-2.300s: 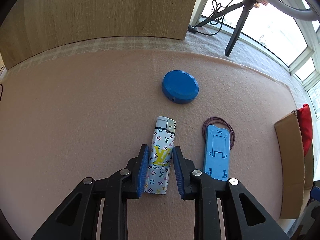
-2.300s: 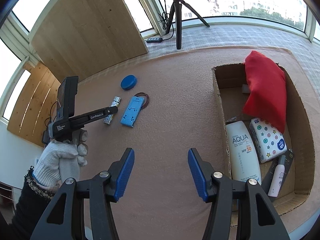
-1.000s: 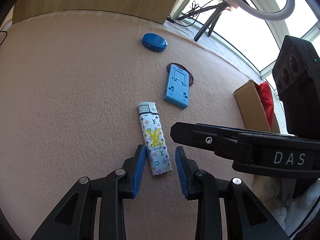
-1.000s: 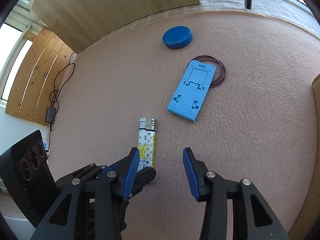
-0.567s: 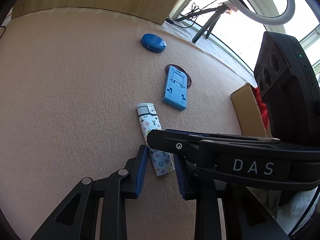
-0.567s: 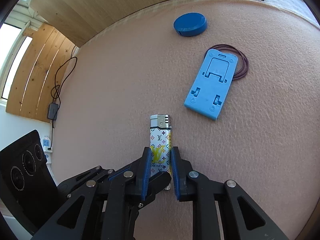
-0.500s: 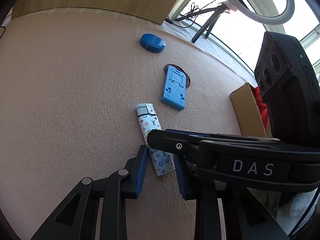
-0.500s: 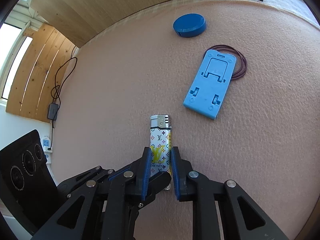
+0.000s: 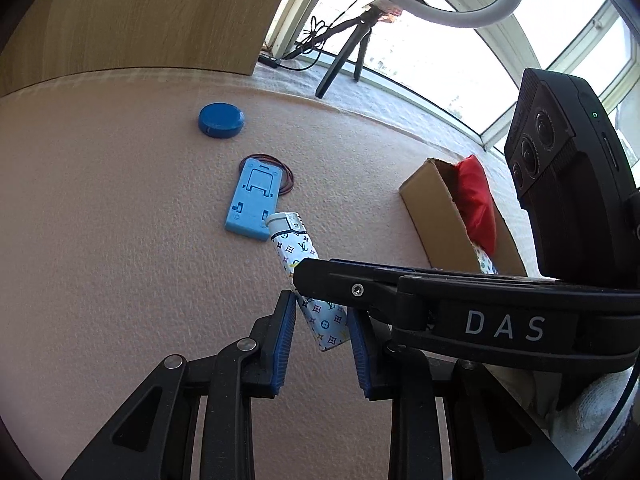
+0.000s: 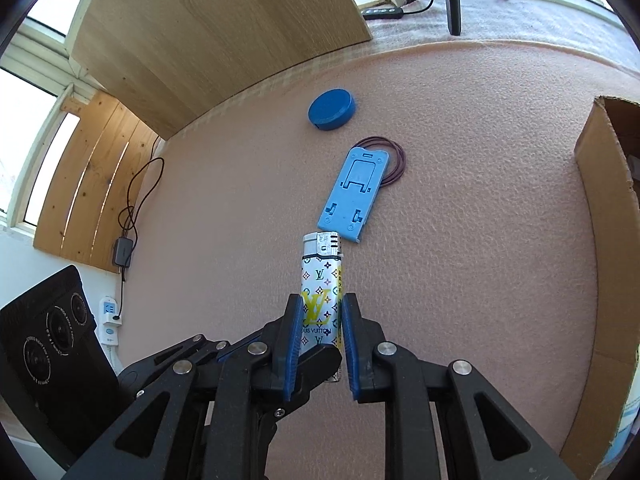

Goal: Organize objects
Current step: 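Carry the lighter into the box with the right tool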

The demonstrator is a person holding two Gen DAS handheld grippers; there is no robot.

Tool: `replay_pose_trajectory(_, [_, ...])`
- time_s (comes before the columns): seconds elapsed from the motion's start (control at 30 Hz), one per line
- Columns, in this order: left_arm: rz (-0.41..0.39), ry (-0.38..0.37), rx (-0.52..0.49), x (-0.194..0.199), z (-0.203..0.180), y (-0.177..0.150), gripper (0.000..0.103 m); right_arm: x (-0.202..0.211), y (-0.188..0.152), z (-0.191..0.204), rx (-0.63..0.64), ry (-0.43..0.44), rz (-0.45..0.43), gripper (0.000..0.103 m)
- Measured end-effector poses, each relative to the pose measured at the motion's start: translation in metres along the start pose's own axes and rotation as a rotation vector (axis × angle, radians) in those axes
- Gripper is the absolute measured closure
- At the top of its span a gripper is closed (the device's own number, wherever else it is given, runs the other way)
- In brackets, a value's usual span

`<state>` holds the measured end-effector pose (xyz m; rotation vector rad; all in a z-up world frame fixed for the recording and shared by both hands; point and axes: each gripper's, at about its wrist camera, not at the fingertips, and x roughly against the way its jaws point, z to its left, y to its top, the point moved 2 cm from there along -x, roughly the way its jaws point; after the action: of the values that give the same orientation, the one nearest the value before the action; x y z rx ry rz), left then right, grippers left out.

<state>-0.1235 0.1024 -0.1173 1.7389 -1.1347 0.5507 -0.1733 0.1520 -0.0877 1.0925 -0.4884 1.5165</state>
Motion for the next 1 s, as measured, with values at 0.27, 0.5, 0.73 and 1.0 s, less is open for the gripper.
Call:
replay_pose_trajectory(0.27, [0.012,-0.073,-0.118,-0.013,-0.075,0.008,0.075,0.065,-0.014,-0.044,-0.088,-0.031,-0.112,0.085])
replay_pose_trajectory(0.5, [0.055,-0.154,-0.225,-0.031,-0.143,0.001,0.075,0.112,-0.036,-0.091,-0.176,-0.072,-0.185,0.085])
replay_pose_trajectory(0.73, [0.105,-0.201,-0.312,-0.051,-0.195,-0.011,0.075,0.143,-0.054,-0.132,-0.254,-0.099,-0.232,0.085])
replay_pose_trajectory(1.0, [0.117,-0.204,-0.370,-0.059,-0.223,-0.016,0.075,0.159,-0.062,-0.149,-0.283,-0.111,-0.261,0.085])
